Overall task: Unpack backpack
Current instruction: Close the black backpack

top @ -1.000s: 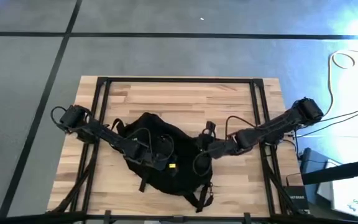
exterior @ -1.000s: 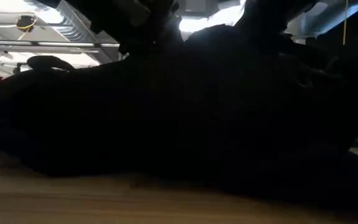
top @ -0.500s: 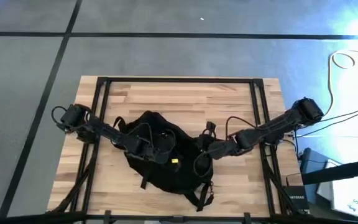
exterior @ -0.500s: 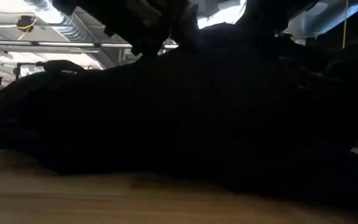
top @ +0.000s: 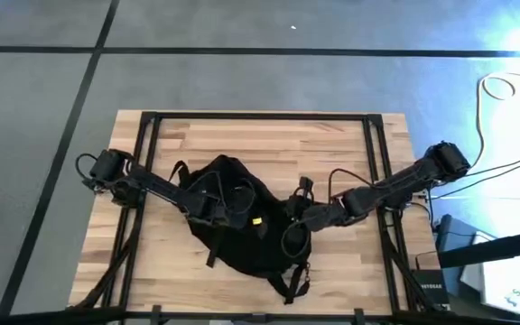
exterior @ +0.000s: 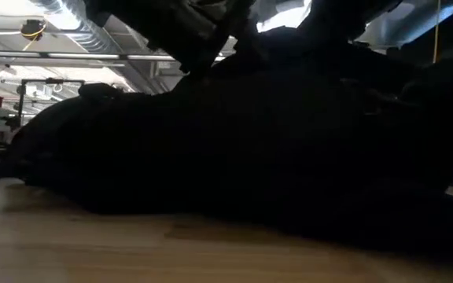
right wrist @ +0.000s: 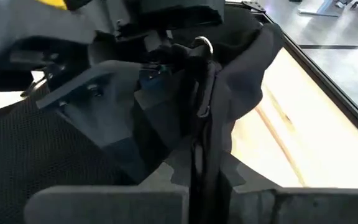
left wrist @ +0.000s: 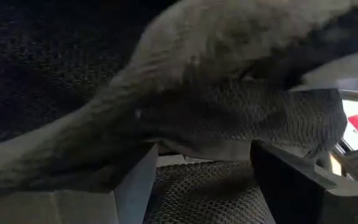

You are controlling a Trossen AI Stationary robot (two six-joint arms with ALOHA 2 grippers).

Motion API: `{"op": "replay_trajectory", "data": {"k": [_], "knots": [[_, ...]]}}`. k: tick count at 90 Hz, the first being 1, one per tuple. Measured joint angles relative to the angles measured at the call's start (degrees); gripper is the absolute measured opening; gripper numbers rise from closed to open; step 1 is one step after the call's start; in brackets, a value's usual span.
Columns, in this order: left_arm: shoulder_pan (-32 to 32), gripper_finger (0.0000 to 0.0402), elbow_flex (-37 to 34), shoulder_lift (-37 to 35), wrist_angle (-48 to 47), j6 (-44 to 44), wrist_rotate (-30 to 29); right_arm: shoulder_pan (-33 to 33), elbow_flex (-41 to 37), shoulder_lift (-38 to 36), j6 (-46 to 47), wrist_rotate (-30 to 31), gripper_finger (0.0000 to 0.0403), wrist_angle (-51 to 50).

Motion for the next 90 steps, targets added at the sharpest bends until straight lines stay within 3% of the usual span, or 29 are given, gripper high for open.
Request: {"op": "replay_trajectory", "data": {"k": [24, 43, 90], "knots": [[0.3, 0.0245, 0.0, 0.0, -2.6, -8.6, 1.5, 0.0, 1.1, 0.0, -1.4, -0.3, 0.0000, -0.5], [0.1, 0.0245, 0.0, 0.0, -0.4, -6.4, 4.3, 0.0, 3.6, 0.0, -3.2, -0.5, 0.0000, -1.2], [-2.7, 0.0245, -0.1, 0.7, 8.2, -1.7, 1.5, 0.0, 4.8, 0.0, -2.8, 1.0, 0.0000, -3.0]]}}
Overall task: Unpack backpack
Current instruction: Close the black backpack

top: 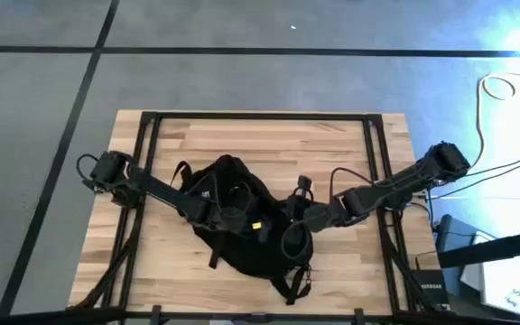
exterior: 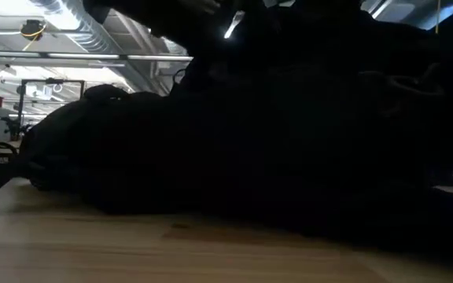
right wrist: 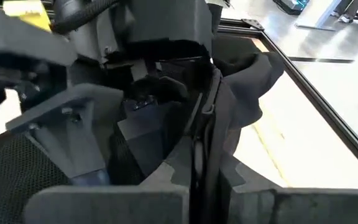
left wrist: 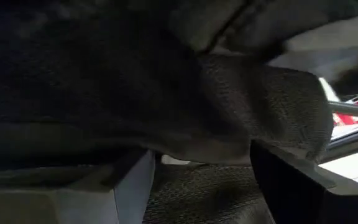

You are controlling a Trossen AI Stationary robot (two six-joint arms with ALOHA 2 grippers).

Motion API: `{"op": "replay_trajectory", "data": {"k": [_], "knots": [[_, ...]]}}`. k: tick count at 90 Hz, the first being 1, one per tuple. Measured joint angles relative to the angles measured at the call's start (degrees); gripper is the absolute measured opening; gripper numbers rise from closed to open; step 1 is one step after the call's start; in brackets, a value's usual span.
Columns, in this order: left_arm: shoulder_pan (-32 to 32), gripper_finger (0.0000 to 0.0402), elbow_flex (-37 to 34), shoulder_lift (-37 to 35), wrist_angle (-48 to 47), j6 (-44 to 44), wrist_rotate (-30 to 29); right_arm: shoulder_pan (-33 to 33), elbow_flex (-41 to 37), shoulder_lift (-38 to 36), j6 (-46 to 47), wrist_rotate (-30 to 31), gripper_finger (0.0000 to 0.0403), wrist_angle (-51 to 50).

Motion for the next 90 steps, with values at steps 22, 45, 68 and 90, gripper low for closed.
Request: {"op": "replay_trajectory", "data": {"k": [22, 45, 68, 90], "knots": [[-1.0, 0.0237, 0.0, 0.0, 2.1, 3.4, -1.3, 0.0, 0.0, 0.0, 0.1, 0.4, 0.0000, -0.1], [-1.8, 0.0236, 0.0, -0.1, -1.5, 2.1, -1.3, 0.0, 0.0, 0.0, 0.1, 0.5, 0.0000, -0.6], [-2.8, 0.0235, 0.1, -0.3, 0.7, 4.9, -2.5, -0.1, 0.0, 0.0, 0.3, 0.6, 0.0000, -1.3], [-4.2, 0.0235, 0.1, -0.3, 5.7, 11.2, -2.4, -0.1, 0.0, 0.0, 0.4, 0.6, 0.0000, -1.6]]}}
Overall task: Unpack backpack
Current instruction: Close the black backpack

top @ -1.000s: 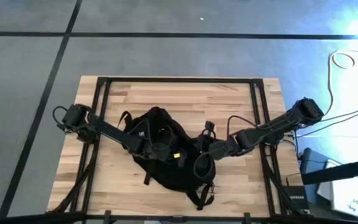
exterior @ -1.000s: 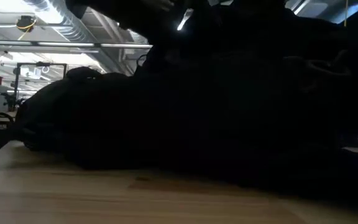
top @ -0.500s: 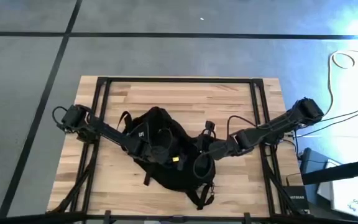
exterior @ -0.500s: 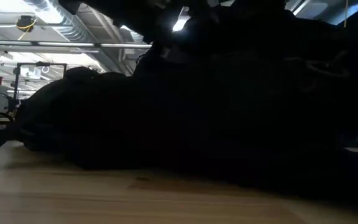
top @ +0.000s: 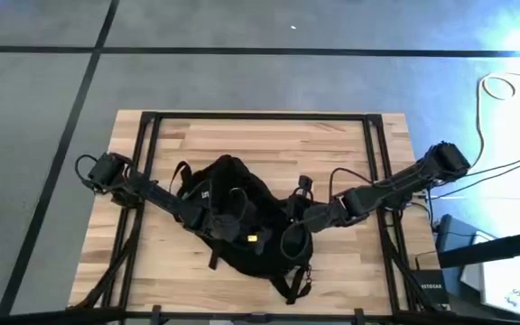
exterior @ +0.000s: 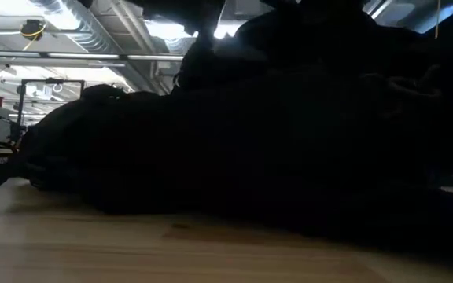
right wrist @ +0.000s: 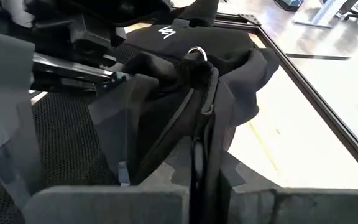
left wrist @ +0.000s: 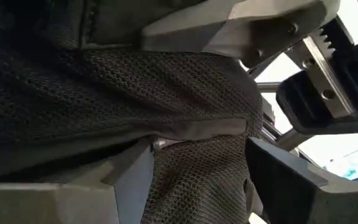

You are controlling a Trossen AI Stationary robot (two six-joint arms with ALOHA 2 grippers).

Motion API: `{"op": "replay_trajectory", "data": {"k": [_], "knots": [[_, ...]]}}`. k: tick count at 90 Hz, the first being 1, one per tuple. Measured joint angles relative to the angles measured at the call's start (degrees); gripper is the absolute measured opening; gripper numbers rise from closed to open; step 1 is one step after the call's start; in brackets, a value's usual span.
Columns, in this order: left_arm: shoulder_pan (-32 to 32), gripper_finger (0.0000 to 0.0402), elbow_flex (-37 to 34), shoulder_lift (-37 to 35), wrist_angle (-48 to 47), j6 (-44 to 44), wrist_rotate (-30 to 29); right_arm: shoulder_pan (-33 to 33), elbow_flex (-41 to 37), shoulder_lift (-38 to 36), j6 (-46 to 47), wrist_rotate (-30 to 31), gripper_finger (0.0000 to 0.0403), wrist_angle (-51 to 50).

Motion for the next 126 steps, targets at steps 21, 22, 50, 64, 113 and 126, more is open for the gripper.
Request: {"op": "replay_trajectory", "data": {"k": [21, 22, 50, 64, 113, 126], "knots": [[-0.7, 0.0235, 0.0, 0.0, -3.2, 0.4, -1.0, 0.0, 0.0, 0.0, 0.0, 0.4, 0.0000, 0.1], [-0.7, 0.0235, 0.0, 0.0, -3.7, 0.1, -1.4, 0.0, 0.0, 0.0, 0.0, 0.4, 0.0000, 0.1], [-0.4, 0.0235, 0.0, 0.0, -10.9, -2.1, -7.4, 0.0, -0.1, 0.0, 1.0, 0.3, 0.0000, 0.0], [-2.2, 0.0235, 0.0, 0.0, -10.4, 0.0, -12.5, 0.0, -0.1, 0.0, 1.0, 0.3, 0.0000, 0.0], [-8.1, 0.0236, 1.3, 9.0, 6.7, 43.1, -22.1, -0.1, -0.1, 0.0, 0.0, 1.0, 0.0000, 0.5], [-7.7, 0.0236, 5.2, 12.6, 7.5, 42.5, -28.7, -0.1, -0.1, 0.0, 0.0, 1.3, 0.0000, 2.1]]}}
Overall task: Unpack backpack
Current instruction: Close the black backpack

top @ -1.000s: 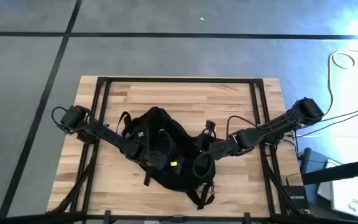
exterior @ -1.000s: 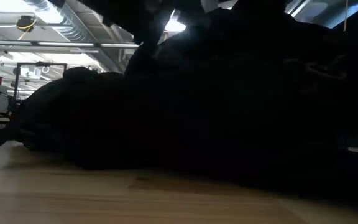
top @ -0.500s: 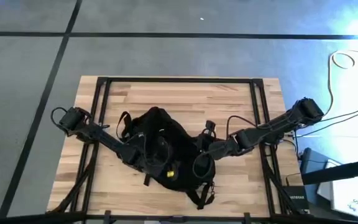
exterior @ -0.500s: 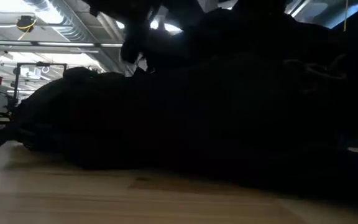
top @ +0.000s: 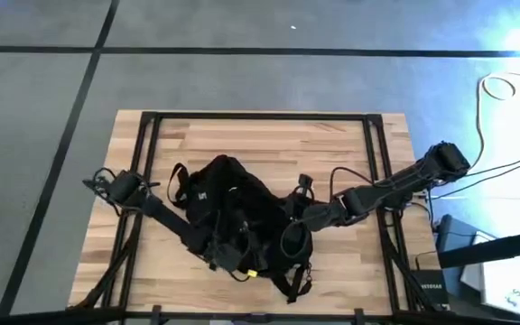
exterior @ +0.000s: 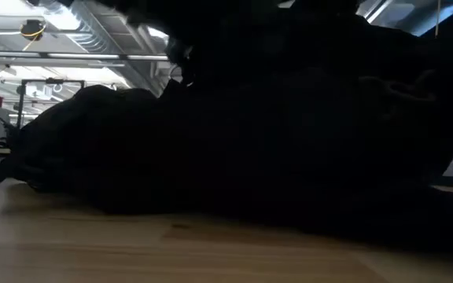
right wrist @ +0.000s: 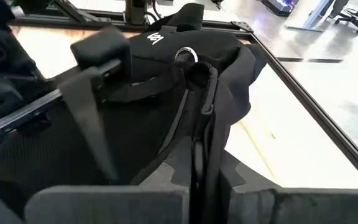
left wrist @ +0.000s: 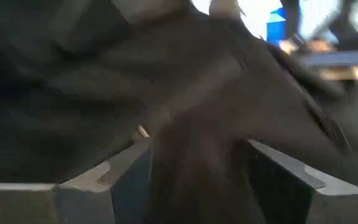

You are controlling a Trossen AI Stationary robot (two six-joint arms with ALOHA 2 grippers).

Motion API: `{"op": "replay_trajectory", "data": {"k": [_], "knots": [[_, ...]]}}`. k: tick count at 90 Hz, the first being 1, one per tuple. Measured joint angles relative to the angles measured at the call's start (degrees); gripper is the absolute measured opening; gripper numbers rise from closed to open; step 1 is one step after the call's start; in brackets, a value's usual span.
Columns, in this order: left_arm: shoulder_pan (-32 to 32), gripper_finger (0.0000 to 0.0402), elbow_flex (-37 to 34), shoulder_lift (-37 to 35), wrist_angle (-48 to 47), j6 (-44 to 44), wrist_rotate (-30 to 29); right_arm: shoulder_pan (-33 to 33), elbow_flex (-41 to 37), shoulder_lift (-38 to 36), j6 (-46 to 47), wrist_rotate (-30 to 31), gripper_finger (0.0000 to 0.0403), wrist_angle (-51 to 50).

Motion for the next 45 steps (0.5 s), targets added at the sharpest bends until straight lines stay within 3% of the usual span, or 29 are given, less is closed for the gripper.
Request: {"op": "replay_trajectory", "data": {"k": [13, 36, 45], "knots": [[-0.1, 0.0236, 3.1, 1.7, -0.8, 1.4, -7.0, 0.1, 0.0, 0.0, 0.0, -0.4, 0.0000, 0.2], [0.6, 0.0235, 3.6, 1.6, -1.9, 0.2, -8.0, 0.1, 0.0, 0.0, -0.3, -0.4, 0.0000, 1.0], [1.0, 0.0213, 3.6, 1.5, -1.2, -0.5, -7.4, 0.1, 0.0, 0.0, -0.3, -0.4, 0.0000, 1.0]]}}
